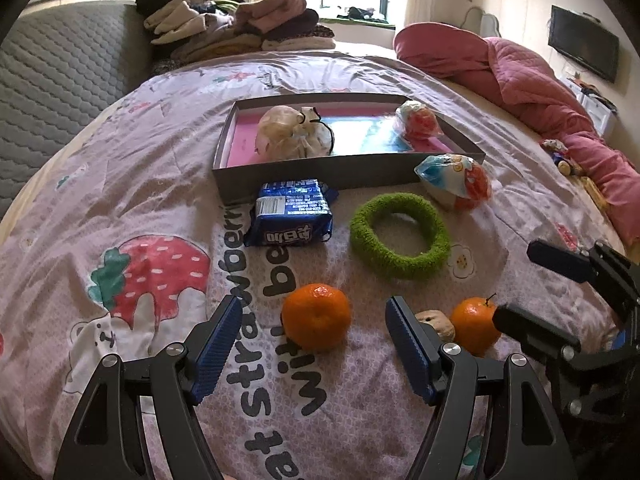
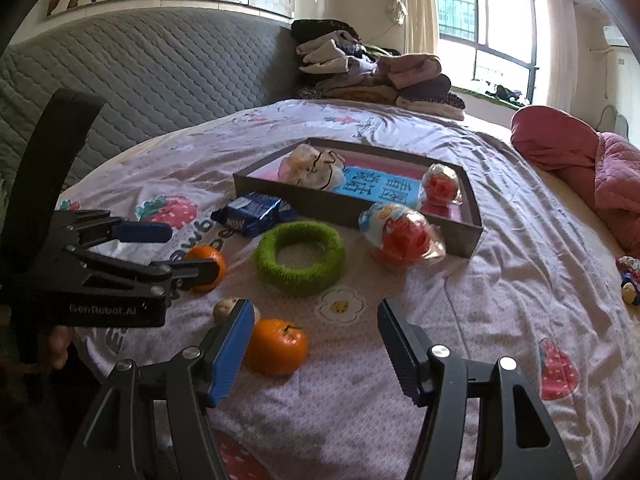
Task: Organize objects
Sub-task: 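Grasp a tangerine with the left tool while the right grasps the other tangerine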
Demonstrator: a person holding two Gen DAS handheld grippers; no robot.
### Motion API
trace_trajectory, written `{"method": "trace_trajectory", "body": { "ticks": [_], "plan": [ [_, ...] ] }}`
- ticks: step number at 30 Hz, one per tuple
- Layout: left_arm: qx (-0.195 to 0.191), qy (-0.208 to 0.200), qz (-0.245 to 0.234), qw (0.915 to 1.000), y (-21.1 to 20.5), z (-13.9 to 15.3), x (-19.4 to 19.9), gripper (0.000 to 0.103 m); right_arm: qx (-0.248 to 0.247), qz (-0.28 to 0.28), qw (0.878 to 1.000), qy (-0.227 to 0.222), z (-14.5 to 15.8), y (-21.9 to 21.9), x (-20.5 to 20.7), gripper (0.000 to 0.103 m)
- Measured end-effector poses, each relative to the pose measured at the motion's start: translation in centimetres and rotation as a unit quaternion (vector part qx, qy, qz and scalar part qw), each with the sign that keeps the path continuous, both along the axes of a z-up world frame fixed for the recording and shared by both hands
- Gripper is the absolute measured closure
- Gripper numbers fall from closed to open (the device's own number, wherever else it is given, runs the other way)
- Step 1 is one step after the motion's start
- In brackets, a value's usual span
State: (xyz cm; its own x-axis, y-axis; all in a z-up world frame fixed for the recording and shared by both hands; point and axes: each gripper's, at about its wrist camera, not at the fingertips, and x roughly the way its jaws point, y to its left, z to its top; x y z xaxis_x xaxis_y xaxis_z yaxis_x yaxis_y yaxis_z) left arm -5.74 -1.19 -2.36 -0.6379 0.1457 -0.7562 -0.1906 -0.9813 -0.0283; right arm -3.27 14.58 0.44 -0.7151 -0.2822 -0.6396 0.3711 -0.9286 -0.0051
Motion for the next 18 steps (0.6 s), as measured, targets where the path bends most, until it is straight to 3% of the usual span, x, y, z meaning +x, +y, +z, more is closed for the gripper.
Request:
{"method": "trace_trajectory", "body": {
  "ticks": [18],
  "plan": [
    [-0.014,-0.019,0.003,0.9997,0.1,-1.4,0.1,0.028,0.006,0.019,0.999,-0.034,-1.5,-0.6,0.2,0.039]
  ]
}}
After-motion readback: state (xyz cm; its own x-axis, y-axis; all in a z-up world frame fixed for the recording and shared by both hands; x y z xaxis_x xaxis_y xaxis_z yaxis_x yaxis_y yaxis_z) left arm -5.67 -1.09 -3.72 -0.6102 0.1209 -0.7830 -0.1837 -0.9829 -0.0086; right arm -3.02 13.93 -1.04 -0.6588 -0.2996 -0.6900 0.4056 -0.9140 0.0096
